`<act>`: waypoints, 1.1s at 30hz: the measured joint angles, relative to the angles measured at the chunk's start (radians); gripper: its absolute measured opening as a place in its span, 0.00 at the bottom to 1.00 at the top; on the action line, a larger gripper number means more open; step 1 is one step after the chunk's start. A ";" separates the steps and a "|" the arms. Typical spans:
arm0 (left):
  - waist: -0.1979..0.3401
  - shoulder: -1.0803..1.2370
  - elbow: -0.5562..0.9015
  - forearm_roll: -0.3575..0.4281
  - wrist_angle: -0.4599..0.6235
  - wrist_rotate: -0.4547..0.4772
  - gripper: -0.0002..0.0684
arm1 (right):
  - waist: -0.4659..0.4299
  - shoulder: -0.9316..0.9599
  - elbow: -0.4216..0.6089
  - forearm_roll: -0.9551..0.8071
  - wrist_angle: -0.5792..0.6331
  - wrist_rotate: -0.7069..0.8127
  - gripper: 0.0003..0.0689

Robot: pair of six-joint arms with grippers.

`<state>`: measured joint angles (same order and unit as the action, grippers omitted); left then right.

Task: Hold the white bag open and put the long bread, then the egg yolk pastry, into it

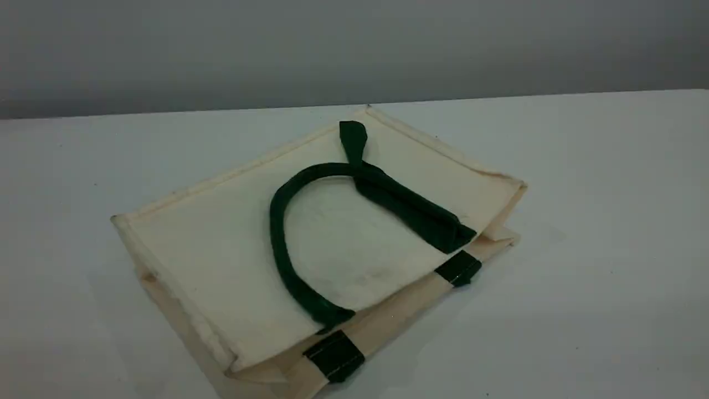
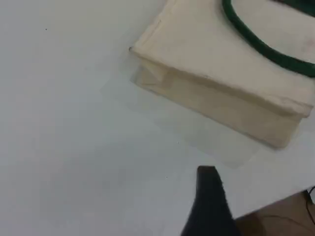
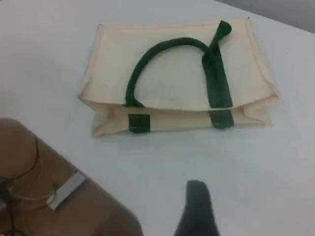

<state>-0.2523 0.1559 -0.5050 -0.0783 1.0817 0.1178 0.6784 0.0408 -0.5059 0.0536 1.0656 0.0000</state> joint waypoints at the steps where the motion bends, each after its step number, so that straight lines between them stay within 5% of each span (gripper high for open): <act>1: 0.000 0.000 0.000 0.000 0.000 0.000 0.66 | 0.000 0.000 0.000 0.000 0.000 0.000 0.71; 10: 0.034 0.000 -0.002 -0.002 0.000 0.000 0.66 | -0.051 0.000 0.000 0.002 0.000 0.000 0.71; 23: 0.293 0.000 -0.002 -0.001 -0.001 -0.001 0.66 | -0.519 0.000 0.000 0.003 0.000 0.000 0.71; 27: 0.301 0.000 -0.002 0.000 -0.001 0.000 0.66 | -0.635 0.000 0.000 0.003 0.000 0.000 0.71; 33: 0.301 -0.007 -0.002 -0.002 -0.001 0.001 0.66 | -0.662 0.000 0.000 0.004 0.000 0.000 0.71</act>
<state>0.0482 0.1492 -0.5067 -0.0800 1.0810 0.1184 0.0165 0.0408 -0.5059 0.0581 1.0656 0.0000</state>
